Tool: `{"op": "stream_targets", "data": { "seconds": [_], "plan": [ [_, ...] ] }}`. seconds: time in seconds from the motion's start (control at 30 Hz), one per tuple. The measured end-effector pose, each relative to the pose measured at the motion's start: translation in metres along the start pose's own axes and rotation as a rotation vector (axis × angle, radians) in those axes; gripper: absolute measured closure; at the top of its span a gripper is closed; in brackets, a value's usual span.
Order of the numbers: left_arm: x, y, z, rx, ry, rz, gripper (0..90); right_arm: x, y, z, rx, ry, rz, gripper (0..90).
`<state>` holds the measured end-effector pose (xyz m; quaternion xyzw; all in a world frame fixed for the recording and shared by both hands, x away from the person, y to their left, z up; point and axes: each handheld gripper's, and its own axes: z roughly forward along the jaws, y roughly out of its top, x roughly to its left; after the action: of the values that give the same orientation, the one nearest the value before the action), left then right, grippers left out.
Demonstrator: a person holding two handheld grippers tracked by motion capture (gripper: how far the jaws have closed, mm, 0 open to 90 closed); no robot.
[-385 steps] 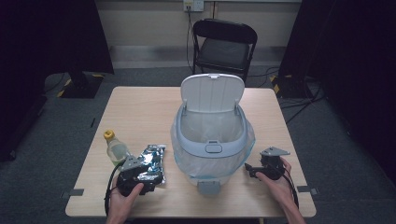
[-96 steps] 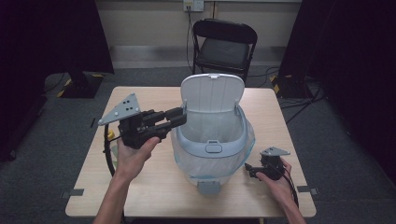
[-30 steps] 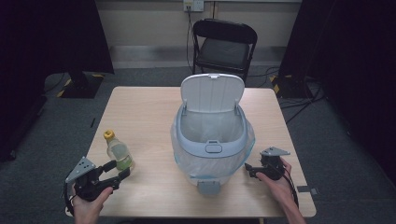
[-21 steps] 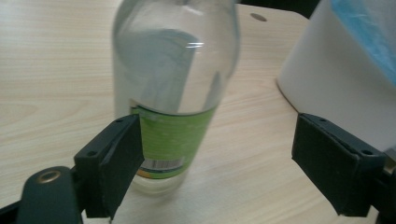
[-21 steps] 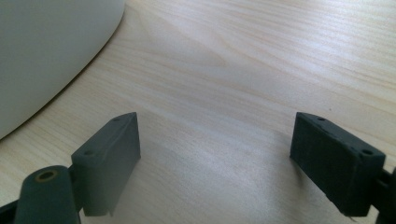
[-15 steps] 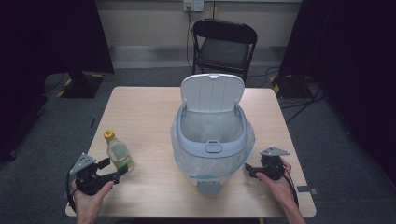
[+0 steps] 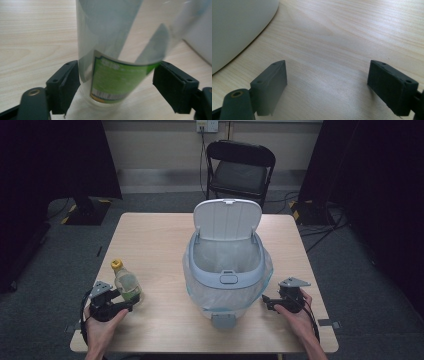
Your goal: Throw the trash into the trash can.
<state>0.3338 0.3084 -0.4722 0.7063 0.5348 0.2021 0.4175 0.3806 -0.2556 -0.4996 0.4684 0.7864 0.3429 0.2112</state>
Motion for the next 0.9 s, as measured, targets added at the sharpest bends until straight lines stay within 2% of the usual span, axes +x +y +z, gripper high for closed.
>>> {"op": "stream_targets", "data": {
  "seconds": [0.1, 0.2, 0.4, 0.5, 0.67, 0.8, 0.9],
  "plan": [
    [0.001, -0.001, 0.007, 0.008, 0.003, -0.008, 23.4, 0.000, 0.000, 0.000, 0.000, 0.000, 0.000, 14.8],
    [0.004, 0.000, 0.011, 0.004, -0.014, -0.016, 21.7, 0.000, 0.000, 0.000, 0.000, 0.000, 0.000, 14.7],
    [0.002, 0.003, 0.020, 0.021, 0.007, -0.004, 20.7, 0.000, 0.000, 0.000, 0.000, 0.000, 0.000, 14.8],
    [0.003, 0.003, 0.021, 0.020, 0.000, -0.010, 21.4, 0.000, 0.000, 0.000, 0.000, 0.000, 0.000, 14.8],
    [0.001, 0.005, 0.025, 0.010, -0.002, 0.004, 21.6, 0.000, 0.000, 0.000, 0.000, 0.000, 0.000, 14.8],
    [0.000, 0.005, 0.023, 0.015, 0.012, 0.002, 24.0, 0.000, 0.000, 0.000, 0.000, 0.000, 0.000, 14.8],
    [0.000, 0.006, 0.020, 0.027, 0.030, 0.022, 25.2, 0.000, 0.000, 0.000, 0.000, 0.000, 0.000, 14.8]
  ]
}}
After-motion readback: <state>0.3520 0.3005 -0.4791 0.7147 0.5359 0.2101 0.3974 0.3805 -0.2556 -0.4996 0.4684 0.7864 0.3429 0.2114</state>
